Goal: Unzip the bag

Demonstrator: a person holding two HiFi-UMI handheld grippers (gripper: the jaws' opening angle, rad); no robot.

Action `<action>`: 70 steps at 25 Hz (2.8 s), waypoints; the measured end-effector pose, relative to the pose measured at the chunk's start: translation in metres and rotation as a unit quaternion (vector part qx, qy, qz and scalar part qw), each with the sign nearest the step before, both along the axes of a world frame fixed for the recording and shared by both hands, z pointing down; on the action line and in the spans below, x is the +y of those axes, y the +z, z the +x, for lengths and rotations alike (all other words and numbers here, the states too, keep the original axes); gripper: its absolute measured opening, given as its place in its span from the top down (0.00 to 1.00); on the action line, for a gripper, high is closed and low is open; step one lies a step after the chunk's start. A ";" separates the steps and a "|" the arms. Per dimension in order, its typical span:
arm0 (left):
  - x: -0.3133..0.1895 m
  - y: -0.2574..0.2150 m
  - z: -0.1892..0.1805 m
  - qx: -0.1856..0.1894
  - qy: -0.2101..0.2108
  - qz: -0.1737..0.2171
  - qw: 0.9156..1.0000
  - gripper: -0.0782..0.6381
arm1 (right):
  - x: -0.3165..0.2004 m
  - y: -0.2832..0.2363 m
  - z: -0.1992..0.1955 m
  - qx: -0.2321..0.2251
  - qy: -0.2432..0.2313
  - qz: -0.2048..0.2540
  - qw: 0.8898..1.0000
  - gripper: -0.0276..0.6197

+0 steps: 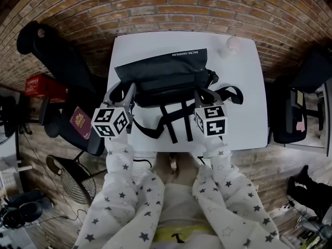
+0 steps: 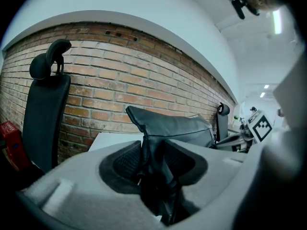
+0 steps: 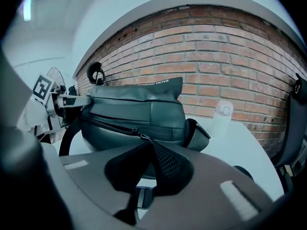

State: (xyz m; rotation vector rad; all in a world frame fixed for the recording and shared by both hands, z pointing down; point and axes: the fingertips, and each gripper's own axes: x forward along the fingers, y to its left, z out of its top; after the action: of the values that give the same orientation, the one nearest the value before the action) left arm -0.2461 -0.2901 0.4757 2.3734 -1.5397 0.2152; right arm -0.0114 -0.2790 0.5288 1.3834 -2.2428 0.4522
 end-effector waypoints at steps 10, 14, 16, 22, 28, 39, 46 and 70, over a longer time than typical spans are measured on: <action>-0.002 0.000 -0.003 -0.002 -0.005 0.000 1.000 0.68 | -0.003 -0.002 0.011 0.006 0.023 0.001 1.000 0.93; -0.001 -0.001 -0.002 -0.002 -0.007 0.001 1.000 0.68 | -0.003 -0.004 0.018 0.005 0.036 0.001 0.999 0.93; -0.001 -0.001 -0.002 -0.002 -0.007 0.001 1.000 0.68 | -0.004 -0.003 0.022 0.007 0.042 0.001 0.999 0.93; -0.001 -0.002 -0.002 -0.001 -0.009 0.002 1.000 0.68 | -0.005 -0.005 0.038 0.006 0.069 0.001 0.998 0.93; -0.001 -0.002 -0.002 -0.002 -0.010 0.003 1.000 0.68 | -0.005 -0.005 0.052 0.005 0.091 0.001 0.996 0.93; 0.000 0.001 -0.004 0.022 -0.013 0.000 1.000 0.66 | -0.003 0.006 0.045 -0.025 0.075 -0.018 0.997 0.92; 0.012 -0.003 -0.006 0.022 -0.018 0.002 1.000 0.62 | -0.002 -0.009 0.037 -0.071 0.038 0.006 0.997 0.72; 0.068 -0.070 0.010 0.003 -0.042 0.067 0.997 0.89 | 0.015 -0.126 0.034 -0.162 -0.027 0.136 0.977 0.95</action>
State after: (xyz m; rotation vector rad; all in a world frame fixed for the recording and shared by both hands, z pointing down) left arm -0.2359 -0.2217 0.4058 2.4011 -1.6961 0.0887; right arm 0.0229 -0.2638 0.4032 1.4629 -2.6840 0.3868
